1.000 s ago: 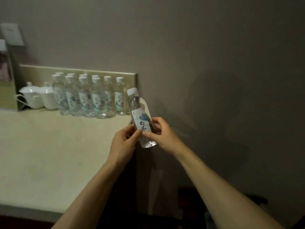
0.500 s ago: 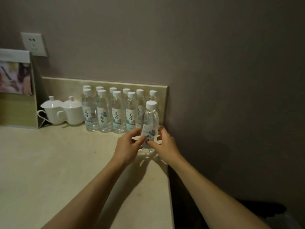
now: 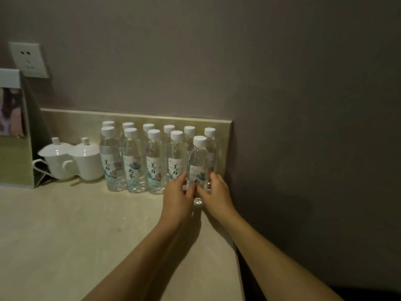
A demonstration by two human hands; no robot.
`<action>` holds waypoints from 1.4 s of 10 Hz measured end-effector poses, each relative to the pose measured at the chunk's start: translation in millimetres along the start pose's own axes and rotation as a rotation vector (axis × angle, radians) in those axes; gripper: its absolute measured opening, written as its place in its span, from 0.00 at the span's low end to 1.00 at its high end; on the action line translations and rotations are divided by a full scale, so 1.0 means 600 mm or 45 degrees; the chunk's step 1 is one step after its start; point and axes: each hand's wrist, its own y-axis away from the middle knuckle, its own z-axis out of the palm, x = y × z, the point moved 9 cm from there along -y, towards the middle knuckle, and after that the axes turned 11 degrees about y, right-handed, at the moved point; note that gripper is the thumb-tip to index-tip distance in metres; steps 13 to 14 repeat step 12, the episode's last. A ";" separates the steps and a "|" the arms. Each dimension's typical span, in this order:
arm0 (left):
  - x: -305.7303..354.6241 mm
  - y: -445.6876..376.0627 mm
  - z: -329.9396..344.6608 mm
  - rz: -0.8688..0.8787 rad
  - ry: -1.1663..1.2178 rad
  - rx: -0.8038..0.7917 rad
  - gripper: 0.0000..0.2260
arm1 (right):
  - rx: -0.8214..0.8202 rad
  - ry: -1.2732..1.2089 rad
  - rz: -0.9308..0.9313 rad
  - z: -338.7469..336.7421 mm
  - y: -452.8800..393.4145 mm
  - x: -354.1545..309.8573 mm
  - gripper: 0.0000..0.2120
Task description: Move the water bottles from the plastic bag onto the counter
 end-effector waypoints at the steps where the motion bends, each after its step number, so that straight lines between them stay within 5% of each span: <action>1: -0.002 -0.007 -0.006 0.040 -0.093 0.101 0.15 | 0.022 0.128 0.008 0.008 -0.011 0.004 0.23; 4: -0.002 -0.043 -0.006 0.108 -0.273 -0.027 0.04 | -0.004 0.213 0.065 0.008 -0.031 0.000 0.27; 8: -0.009 -0.058 0.003 0.066 -0.340 -0.299 0.09 | 0.075 0.428 0.145 0.006 -0.024 -0.027 0.21; 12: -0.009 -0.022 -0.040 -0.197 0.198 -0.510 0.21 | 0.218 0.580 0.266 -0.018 0.022 -0.066 0.17; 14: -0.009 -0.022 -0.040 -0.197 0.198 -0.510 0.21 | 0.218 0.580 0.266 -0.018 0.022 -0.066 0.17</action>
